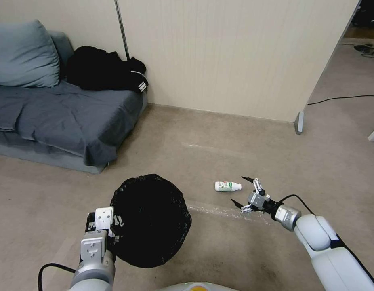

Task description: Pick up the trash bin, then pick up the garbage from the floor and place it into the trash bin.

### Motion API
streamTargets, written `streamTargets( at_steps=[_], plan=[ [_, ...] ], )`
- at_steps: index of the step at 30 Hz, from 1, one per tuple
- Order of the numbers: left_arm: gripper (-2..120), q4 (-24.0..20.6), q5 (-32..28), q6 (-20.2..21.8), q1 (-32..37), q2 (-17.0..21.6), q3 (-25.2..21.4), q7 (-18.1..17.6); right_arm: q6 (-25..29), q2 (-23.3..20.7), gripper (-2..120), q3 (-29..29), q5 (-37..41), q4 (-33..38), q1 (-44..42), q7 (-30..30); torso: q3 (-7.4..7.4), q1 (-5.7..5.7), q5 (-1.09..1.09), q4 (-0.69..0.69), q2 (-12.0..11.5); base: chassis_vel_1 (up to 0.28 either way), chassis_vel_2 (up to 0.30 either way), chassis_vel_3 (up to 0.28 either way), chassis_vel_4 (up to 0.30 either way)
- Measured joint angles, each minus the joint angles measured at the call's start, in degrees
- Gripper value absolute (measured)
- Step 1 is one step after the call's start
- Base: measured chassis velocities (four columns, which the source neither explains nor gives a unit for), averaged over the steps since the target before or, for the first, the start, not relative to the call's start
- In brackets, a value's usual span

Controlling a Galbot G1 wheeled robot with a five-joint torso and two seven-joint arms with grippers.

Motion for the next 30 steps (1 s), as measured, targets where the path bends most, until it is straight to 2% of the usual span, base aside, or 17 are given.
streamTargets(
  at_steps=[10,16,30],
  plan=[
    [2,0.0,0.02,-0.09,0.29,0.07,-0.12,0.13,-0.1,-0.09,100,-0.61,1.11,-4.98,3.21,-1.65,0.0,0.0,-0.01,-0.01,0.0,0.0,0.0,0.0,0.0],
    [2,0.0,0.09,-0.32,0.48,-0.07,-0.14,0.08,0.9,1.29,100,-0.62,0.24,-8.56,5.04,-2.63,0.0,0.0,-0.01,0.01,0.0,0.0,0.0,0.0,0.0],
    [2,0.0,0.22,-0.44,0.23,0.05,0.28,-0.04,3.26,3.15,100,1.2,-0.77,-13.41,5.23,-2.54,0.0,0.0,-0.01,0.0,0.0,0.0,0.0,0.0,0.0]
  ],
)
